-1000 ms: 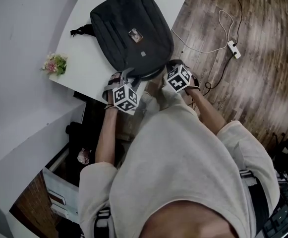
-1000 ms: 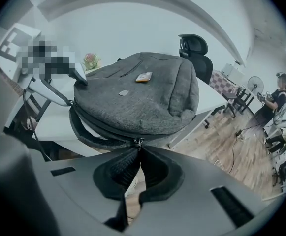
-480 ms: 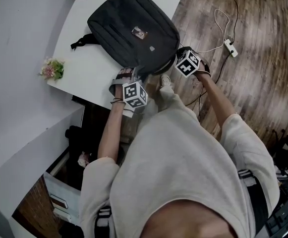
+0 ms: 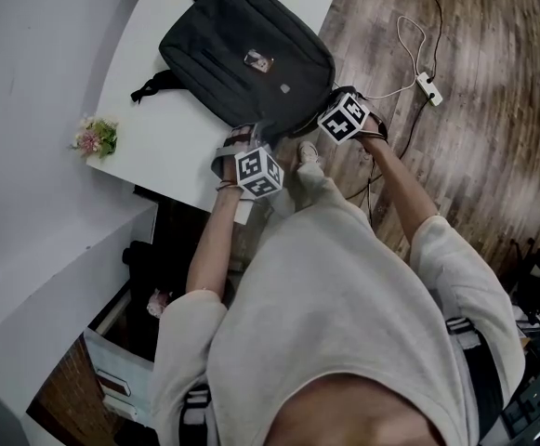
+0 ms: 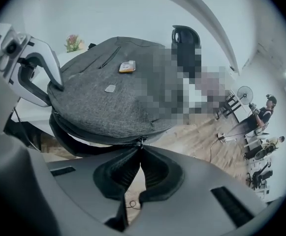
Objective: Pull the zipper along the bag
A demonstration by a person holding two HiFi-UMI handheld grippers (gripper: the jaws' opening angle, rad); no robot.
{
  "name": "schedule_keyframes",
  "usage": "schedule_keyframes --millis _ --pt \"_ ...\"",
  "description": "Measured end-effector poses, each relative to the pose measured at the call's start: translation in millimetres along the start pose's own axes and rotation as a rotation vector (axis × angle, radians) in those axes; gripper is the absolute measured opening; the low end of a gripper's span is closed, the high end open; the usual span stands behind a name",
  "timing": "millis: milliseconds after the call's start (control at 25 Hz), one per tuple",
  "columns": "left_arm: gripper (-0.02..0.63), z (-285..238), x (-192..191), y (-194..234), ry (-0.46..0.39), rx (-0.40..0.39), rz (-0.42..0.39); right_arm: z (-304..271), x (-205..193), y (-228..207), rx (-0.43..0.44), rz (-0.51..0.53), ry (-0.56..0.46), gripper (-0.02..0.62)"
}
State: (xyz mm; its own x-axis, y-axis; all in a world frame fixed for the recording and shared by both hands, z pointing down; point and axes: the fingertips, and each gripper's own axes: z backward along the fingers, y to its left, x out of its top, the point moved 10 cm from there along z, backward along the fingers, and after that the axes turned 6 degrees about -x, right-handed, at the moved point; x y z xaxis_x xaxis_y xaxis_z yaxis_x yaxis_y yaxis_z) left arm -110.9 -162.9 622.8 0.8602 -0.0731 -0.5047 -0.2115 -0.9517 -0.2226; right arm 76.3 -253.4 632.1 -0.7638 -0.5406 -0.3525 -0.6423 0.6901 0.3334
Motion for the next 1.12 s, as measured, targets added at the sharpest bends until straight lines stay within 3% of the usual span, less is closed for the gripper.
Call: schedule_keyframes --millis 480,600,1000,1120 --pt "0.149 -1.9 -2.1 2.1 -0.014 -0.006 0.04 29.1 3.7 69.4 0.096 -0.006 0.009 0.017" --pt "0.149 -1.7 -3.0 2.3 -0.021 -0.008 0.044 32.4 8.8 89.9 0.12 -0.052 0.012 0.02" --pt "0.158 2.6 -3.7 -0.1 -0.058 -0.001 0.042 30.7 4.0 84.6 0.16 -0.168 -0.034 0.025" --pt "0.195 9.5 -3.1 -0.7 -0.102 0.009 0.102 34.1 -0.5 81.6 0.203 -0.255 -0.091 0.088"
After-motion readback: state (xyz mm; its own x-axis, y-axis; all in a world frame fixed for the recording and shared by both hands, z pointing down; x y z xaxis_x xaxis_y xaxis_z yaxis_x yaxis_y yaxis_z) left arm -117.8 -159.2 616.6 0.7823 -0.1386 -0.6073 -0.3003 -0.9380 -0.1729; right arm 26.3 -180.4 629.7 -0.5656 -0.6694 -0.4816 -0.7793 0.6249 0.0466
